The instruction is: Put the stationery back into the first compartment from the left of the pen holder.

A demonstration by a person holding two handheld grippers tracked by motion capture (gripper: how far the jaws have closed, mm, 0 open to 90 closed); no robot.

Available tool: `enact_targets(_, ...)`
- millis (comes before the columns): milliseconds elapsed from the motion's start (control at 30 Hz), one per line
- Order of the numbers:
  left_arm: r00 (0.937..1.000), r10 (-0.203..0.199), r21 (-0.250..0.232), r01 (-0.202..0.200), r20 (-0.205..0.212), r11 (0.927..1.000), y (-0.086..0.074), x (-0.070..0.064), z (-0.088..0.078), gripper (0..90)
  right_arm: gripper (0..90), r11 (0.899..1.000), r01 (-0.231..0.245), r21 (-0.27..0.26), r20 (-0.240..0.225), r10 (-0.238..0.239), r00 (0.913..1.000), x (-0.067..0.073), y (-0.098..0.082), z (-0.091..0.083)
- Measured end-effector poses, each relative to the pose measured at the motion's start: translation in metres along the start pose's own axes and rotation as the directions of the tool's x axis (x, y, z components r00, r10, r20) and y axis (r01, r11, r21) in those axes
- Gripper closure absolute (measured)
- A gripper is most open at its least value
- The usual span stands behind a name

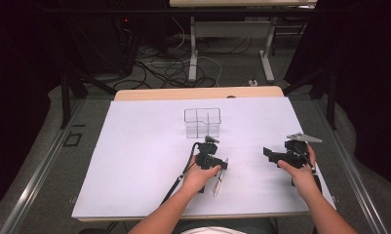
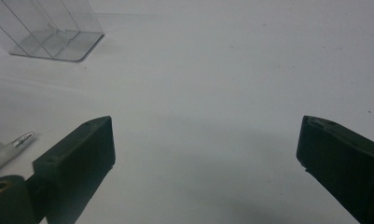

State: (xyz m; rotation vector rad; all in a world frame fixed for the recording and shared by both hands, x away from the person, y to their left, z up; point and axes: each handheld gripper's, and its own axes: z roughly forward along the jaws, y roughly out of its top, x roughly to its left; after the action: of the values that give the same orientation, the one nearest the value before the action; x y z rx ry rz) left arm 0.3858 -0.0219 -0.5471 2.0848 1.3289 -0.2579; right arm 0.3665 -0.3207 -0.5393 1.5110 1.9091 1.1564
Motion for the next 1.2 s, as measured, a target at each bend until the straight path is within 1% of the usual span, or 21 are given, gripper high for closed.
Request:
enact_targets(100,0.9999,-0.015,-0.001,0.015,-0.002,0.9999,0.000,-0.001,0.000,78.1,4.1,1.000,-0.001,0.001,0.001,0.001,1.0000,0.000,0.000,0.000)
enact_targets(200,0.9999,-0.012,0.001,0.012,-0.002,0.9999,0.000,-0.001,0.000,78.8,4.1,1.000,-0.005,0.005,0.000,0.005,1.0000,0.001,0.000,0.000)
enact_targets(367,0.9998,-0.020,-0.001,0.020,0.005,0.9998,0.000,0.000,0.000,79.5,4.1,1.000,-0.004,0.005,-0.001,0.004,1.0000,0.001,0.000,0.000)
enact_targets(733,0.9996,-0.025,0.006,0.025,0.010,0.9997,-0.001,0.000,-0.001,80.3,4.1,1.000,0.003,0.002,-0.003,-0.003,1.0000,0.000,0.000,0.000)
enact_targets(867,0.9996,-0.023,0.002,0.023,0.014,0.9997,-0.001,0.000,-0.003,80.4,4.1,1.000,0.001,0.005,-0.002,-0.001,1.0000,0.000,0.000,0.000)
enact_targets(1000,0.9994,-0.025,-0.011,0.025,0.026,0.9996,0.000,0.000,-0.008,80.4,4.1,1.000,0.000,0.006,-0.002,0.000,1.0000,0.000,0.000,0.000)
enact_targets(1067,0.9991,-0.030,-0.028,0.031,0.028,0.9991,0.000,0.000,-0.011,80.3,4.1,1.000,0.001,0.006,-0.001,-0.001,1.0000,0.000,0.000,0.000)
enact_targets(1100,0.9993,-0.025,-0.026,0.025,0.029,0.9993,0.001,0.000,-0.013,80.4,4.1,1.000,-0.002,0.008,-0.001,0.002,1.0000,0.001,0.000,0.000)
enact_targets(1200,0.9988,-0.034,-0.040,0.035,0.036,0.9986,0.001,-0.001,-0.016,80.4,4.1,1.000,-0.001,0.007,-0.002,0.001,1.0000,0.000,0.000,0.000)
